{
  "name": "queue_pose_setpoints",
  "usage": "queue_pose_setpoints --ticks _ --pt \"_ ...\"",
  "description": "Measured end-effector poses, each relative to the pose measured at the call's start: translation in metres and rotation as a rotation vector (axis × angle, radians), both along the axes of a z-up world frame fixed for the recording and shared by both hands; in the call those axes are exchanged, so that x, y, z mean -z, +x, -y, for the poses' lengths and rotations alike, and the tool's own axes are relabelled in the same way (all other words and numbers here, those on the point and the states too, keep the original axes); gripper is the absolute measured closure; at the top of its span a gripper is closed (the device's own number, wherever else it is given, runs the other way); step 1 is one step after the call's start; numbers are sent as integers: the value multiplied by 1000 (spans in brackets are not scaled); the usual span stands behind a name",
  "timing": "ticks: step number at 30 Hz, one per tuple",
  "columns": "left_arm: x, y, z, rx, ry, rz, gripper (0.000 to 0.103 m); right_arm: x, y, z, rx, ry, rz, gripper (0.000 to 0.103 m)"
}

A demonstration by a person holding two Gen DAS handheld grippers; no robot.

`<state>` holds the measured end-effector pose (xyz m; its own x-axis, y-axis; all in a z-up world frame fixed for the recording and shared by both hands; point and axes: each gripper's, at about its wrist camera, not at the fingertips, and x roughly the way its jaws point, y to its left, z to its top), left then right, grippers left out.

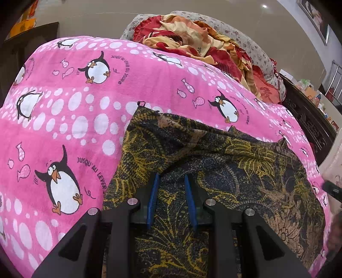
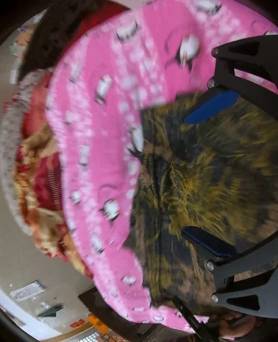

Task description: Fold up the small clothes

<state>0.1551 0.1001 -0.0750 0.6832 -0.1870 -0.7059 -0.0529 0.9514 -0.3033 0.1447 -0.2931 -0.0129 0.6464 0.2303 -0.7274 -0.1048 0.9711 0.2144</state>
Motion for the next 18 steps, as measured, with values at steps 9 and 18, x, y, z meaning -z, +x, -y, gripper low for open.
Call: queue_pose_setpoints --ticks 9,18 --pt "0 0 1 -1 -12 4 98 -11 -106 -35 -115 -110 140 4" --pt "0 0 3 -2 -9 3 98 30 -102 -43 -57 -191 109 8"
